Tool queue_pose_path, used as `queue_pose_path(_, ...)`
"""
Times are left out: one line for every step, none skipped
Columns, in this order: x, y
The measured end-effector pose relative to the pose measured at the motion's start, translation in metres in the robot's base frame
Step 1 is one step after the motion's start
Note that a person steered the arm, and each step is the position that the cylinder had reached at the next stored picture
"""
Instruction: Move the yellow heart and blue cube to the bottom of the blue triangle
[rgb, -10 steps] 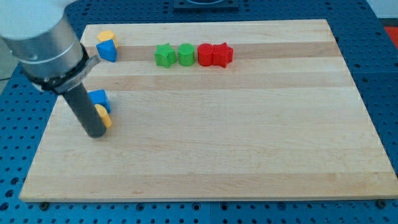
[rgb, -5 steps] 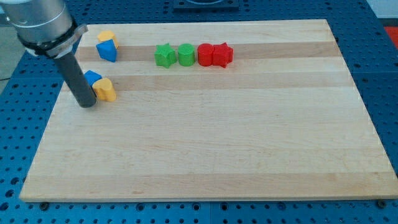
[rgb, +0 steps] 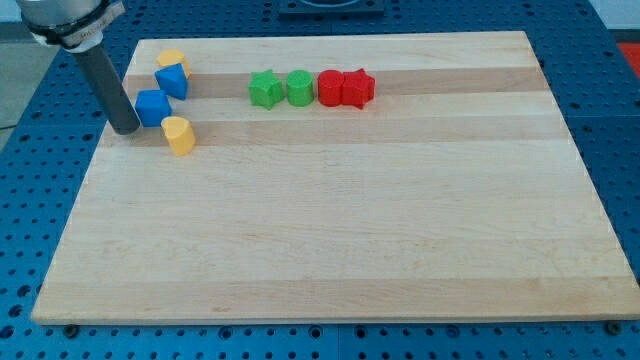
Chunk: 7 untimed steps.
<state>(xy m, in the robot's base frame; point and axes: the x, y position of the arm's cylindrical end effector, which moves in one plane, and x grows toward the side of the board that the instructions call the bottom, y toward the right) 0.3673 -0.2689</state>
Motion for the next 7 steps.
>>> queue_pose_path(-0.005,0.026)
queue_pose_path(-0.005,0.031)
queue_pose_path(-0.002,-0.002)
queue_pose_path(0.019,-0.031)
queue_pose_path(0.074,0.019)
queue_pose_path(0.08,0.093)
queue_pose_path(0.06,0.107)
